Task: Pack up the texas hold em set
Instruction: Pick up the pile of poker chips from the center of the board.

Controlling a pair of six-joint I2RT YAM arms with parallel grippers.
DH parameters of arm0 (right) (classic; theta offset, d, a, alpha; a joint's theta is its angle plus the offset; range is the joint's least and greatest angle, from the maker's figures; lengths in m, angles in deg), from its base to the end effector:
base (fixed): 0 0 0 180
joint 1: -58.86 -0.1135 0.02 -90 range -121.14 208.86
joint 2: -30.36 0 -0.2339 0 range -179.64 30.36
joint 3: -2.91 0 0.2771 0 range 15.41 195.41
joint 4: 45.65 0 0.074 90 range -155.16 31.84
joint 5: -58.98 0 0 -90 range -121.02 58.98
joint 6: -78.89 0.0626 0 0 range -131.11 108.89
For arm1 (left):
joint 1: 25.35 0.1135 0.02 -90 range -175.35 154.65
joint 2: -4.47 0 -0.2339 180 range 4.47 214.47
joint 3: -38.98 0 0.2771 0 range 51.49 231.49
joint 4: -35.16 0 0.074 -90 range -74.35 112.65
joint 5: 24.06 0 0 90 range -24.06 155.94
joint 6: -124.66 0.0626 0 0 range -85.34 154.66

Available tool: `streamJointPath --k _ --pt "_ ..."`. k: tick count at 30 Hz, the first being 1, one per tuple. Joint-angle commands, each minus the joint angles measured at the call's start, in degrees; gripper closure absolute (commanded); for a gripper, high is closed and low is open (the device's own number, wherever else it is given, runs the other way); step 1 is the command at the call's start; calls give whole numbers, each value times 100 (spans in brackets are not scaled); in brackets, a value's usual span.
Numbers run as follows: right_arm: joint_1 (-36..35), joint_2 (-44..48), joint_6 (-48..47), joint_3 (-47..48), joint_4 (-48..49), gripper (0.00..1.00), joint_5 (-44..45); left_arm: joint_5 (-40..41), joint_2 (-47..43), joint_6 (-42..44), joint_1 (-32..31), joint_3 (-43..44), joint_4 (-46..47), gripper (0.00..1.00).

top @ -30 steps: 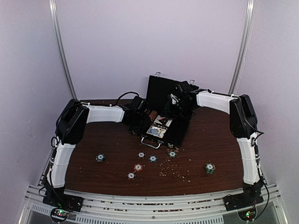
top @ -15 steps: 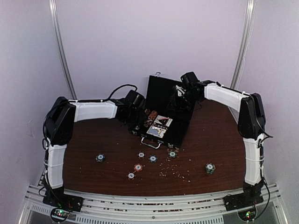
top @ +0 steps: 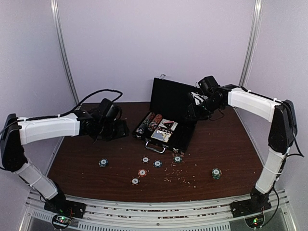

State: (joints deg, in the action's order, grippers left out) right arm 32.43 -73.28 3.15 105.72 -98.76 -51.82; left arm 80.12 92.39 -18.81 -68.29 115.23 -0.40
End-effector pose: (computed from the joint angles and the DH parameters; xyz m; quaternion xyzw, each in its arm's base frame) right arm 0.3754 0.2114 0.2297 -0.1547 0.9241 0.2668 0.2258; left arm 0.2845 -0.2438 0.1923 -0.1296 0.9160 -0.1932 0.3268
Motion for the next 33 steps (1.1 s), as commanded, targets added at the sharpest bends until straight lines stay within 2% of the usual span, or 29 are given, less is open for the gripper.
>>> streamJointPath --k 1,5,13,18,23,33 --pt "-11 432 -32 -438 16 51 382 -21 -759 -426 225 -938 -1275 29" --pt "-19 508 141 -680 162 50 240 -312 -912 -715 419 -1359 -1893 27" --pt "-28 564 391 -807 396 50 57 -666 -207 -968 641 -1286 -2039 20" --pt "-30 599 385 -830 436 50 66 -743 212 -1134 710 -1117 -1880 20" --pt "-32 612 424 -813 473 51 25 -712 362 -1410 811 -1079 -1881 22" --pt "-28 536 403 -772 518 51 -103 -883 566 -1708 905 -1236 -1711 35"
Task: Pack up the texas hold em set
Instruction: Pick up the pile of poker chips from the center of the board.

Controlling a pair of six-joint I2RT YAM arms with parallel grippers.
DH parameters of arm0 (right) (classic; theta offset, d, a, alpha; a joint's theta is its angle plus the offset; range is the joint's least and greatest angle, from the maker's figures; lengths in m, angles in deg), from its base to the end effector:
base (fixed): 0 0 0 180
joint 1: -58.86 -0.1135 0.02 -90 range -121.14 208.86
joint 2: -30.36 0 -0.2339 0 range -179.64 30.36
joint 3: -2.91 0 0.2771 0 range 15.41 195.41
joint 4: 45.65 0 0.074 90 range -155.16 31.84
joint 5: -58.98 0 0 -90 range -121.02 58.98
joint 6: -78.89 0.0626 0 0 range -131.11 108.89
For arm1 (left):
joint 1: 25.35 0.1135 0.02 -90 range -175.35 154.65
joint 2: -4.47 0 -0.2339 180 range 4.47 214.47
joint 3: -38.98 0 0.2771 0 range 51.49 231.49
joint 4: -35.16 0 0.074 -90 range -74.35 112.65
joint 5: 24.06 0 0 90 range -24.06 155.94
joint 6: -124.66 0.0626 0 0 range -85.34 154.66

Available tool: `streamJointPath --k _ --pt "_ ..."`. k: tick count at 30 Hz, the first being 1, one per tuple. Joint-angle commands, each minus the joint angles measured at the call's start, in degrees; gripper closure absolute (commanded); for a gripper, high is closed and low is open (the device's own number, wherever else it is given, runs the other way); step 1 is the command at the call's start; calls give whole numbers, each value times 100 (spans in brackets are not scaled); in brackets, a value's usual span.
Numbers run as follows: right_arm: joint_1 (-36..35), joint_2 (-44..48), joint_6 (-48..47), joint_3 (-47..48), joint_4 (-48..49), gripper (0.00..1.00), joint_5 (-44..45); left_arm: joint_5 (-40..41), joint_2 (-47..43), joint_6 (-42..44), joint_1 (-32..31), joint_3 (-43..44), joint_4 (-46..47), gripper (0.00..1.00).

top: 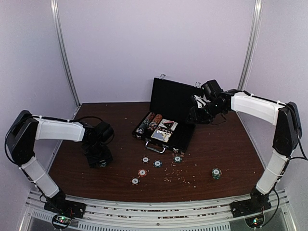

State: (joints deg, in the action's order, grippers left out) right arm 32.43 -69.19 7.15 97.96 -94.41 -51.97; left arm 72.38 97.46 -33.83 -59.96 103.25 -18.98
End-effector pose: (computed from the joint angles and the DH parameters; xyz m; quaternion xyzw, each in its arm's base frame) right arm 0.3610 0.2044 0.2163 -0.1236 0.9268 0.2774 0.2210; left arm 0.2444 -0.1602 0.0788 -0.2937 0.9522 -0.0138 0.0826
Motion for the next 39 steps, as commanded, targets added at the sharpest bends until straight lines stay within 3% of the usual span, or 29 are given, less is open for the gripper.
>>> streamJointPath --k 1,9,11,16,20,31,39 --pt "-28 122 -6 21 85 51 -97 -101 50 -249 69 -62 124 37" --pt "-35 109 -17 0 110 51 -177 -112 -90 -297 74 -431 155 56" --pt "-36 111 -16 -10 111 51 -189 -79 -133 -297 77 -476 155 57" --pt "-41 111 -16 -12 119 51 -216 -77 -81 -197 117 -508 268 43" --pt "-54 96 -5 5 119 51 -238 -38 46 -63 146 -467 260 42" --pt "-91 120 28 34 157 51 -233 4 179 54 278 -624 170 53" --pt "-127 111 32 53 171 51 -244 47 334 312 334 -724 142 67"
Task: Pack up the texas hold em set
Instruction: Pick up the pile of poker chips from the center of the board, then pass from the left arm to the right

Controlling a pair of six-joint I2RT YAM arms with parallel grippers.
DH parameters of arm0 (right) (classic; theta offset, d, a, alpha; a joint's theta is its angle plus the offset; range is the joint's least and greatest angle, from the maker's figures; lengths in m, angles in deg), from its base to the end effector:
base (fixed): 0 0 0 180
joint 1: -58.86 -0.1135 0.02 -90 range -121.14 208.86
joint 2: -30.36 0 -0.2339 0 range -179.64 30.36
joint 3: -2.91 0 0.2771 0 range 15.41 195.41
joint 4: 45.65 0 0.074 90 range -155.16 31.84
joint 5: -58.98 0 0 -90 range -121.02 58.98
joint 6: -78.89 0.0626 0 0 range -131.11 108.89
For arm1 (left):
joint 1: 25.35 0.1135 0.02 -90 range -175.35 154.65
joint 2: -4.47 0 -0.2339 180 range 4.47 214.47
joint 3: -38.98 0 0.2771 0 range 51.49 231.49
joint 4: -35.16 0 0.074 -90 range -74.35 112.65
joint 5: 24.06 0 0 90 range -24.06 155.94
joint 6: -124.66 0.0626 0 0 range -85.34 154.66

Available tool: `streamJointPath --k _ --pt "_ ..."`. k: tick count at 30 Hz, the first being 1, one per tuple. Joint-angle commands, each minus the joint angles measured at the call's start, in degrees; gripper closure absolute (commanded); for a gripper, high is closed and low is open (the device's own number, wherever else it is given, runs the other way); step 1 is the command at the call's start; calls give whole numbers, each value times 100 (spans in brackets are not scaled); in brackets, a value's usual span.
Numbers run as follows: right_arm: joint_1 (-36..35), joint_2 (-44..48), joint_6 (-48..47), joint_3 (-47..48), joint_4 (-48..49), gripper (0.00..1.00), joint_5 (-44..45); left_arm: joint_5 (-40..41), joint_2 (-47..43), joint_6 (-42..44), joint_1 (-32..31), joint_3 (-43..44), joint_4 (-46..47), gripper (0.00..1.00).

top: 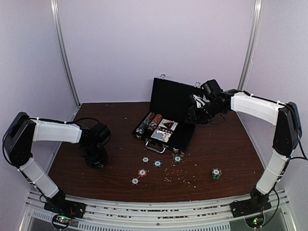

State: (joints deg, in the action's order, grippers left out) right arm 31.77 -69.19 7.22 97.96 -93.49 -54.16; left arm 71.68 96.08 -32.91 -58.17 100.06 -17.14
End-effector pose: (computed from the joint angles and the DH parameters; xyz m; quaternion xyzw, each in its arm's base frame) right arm 0.3587 0.2111 0.2183 -0.1354 0.9196 0.2972 0.2184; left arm 0.2406 -0.1477 0.0713 -0.3007 0.9504 -0.0160 0.0784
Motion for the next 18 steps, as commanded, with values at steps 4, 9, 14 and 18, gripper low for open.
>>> streamJointPath --k 4,9,14,18 --pt "-105 100 86 122 86 51 -73 198 477 469 159 -364 -96 75" --pt "-274 48 371 271 116 51 -242 243 448 1187 102 231 -272 83" --pt "-564 -31 983 238 422 52 -533 197 471 1841 -157 1181 -568 84" --pt "-800 -135 1488 138 763 52 -754 -83 596 2304 -511 1757 -617 85"
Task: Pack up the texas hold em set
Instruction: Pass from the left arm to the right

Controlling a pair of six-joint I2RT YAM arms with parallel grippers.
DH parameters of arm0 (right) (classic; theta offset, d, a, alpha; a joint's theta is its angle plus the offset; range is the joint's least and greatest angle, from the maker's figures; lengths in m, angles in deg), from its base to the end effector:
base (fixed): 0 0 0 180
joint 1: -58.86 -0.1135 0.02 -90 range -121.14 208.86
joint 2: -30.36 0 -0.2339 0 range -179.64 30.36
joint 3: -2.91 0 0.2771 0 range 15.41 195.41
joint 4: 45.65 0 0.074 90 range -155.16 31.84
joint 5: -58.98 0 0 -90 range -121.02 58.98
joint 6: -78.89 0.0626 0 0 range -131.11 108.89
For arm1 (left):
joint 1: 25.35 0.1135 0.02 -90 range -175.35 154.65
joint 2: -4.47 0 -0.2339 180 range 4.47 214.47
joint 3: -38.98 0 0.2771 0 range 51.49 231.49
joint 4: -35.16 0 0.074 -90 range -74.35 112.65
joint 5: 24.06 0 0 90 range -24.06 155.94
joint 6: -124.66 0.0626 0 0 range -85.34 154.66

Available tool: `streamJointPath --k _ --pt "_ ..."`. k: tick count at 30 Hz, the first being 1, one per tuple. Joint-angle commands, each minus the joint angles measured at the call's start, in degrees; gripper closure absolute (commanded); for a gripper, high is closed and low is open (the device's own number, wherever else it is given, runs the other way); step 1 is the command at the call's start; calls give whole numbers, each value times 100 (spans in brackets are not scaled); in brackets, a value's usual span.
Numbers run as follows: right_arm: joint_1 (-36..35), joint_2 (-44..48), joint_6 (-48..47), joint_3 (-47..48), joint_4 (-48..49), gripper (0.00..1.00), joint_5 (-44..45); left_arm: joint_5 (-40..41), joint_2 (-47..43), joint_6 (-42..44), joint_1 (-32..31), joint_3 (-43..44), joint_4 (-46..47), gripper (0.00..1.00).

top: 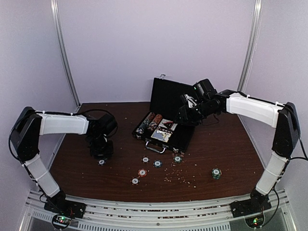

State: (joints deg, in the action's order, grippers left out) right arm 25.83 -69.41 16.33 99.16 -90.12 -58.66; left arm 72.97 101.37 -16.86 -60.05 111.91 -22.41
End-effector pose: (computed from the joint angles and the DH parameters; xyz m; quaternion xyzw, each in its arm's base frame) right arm 0.3387 0.2549 0.2308 -0.1297 0.9013 0.3679 0.1884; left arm 0.2685 -0.1766 0.0985 -0.1501 0.9840 -0.0057 0.0955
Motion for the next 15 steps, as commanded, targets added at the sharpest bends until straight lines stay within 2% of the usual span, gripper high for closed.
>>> streamJointPath --k 1,8,15 --pt "-256 -151 690 -7 509 52 -389 -265 159 767 -444 756 -158 85" --pt "-393 -556 1548 -216 1147 52 -1291 -755 784 1442 -1434 2106 -442 86" --pt "-535 -1022 1677 -80 997 51 -2021 -1212 944 1826 -1741 2885 -447 87"
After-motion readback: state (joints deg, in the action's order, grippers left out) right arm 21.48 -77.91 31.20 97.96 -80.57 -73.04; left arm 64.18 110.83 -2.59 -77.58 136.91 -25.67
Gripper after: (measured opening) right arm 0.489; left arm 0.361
